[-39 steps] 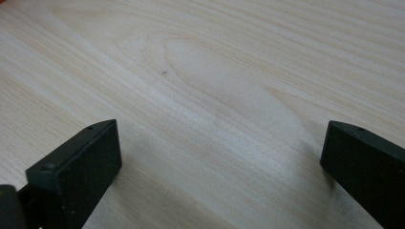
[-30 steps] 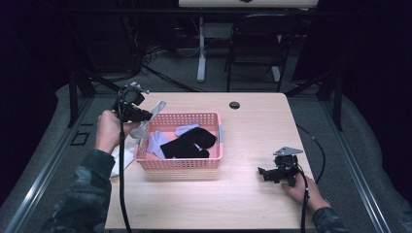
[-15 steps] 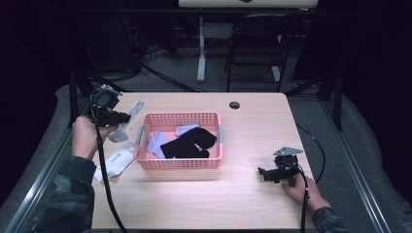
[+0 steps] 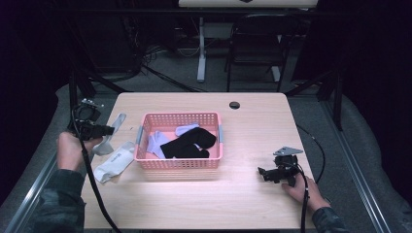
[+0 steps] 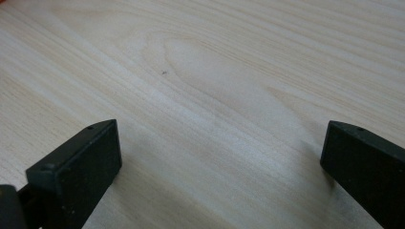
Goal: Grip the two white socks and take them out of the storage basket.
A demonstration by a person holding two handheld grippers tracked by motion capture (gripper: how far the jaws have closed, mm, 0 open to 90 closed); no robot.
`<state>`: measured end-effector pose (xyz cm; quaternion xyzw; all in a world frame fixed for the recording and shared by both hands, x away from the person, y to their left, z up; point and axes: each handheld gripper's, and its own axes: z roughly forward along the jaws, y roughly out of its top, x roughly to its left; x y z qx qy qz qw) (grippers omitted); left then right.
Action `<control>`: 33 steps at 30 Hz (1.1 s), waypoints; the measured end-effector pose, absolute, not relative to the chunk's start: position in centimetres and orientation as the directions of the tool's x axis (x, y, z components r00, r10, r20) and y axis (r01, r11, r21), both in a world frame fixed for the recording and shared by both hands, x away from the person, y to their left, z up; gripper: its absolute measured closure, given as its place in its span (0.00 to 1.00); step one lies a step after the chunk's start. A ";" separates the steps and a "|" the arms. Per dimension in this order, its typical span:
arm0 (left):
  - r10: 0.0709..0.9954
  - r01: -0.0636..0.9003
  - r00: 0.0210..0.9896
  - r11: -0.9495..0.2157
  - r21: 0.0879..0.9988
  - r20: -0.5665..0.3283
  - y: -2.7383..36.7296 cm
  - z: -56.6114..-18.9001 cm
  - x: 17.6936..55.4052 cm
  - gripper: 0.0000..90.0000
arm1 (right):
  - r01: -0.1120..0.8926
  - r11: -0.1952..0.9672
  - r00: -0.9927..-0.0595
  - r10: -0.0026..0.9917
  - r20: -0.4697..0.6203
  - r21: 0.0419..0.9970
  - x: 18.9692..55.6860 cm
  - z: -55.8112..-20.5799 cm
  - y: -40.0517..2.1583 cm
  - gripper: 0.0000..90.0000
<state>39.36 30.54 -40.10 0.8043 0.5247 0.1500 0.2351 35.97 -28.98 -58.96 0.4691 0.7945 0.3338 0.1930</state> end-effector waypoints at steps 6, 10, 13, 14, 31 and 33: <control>0.932 0.814 0.360 -0.296 0.500 -0.035 31.9 -42.5 39.5 0.96 | 0.616 0.337 -0.486 0.874 0.007 0.712 36.0 -59.0 -29.0 0.00; 0.939 0.842 0.337 -0.273 0.465 -0.060 32.6 -44.8 39.7 0.96 | 0.616 0.337 -0.486 0.874 0.007 0.711 36.0 -59.0 -29.0 0.00; 0.945 0.864 0.318 -0.256 0.434 -0.075 32.8 -46.8 39.8 0.96 | 0.616 0.338 -0.486 0.874 0.006 0.711 36.0 -59.0 -29.0 0.00; 0.945 0.864 0.318 -0.256 0.434 -0.075 32.8 -46.8 39.8 0.96 | 0.616 0.338 -0.486 0.874 0.006 0.711 36.0 -59.0 -29.0 0.00; 0.949 0.911 0.283 -0.220 0.348 -0.142 31.9 -53.6 41.5 0.87 | 0.617 0.339 -0.487 0.873 0.006 0.710 36.0 -58.9 -29.0 0.00; 0.940 0.905 0.296 -0.219 0.365 -0.171 32.0 -53.8 41.5 0.72 | 0.616 0.337 -0.486 0.874 0.007 0.712 36.0 -59.0 -29.0 0.00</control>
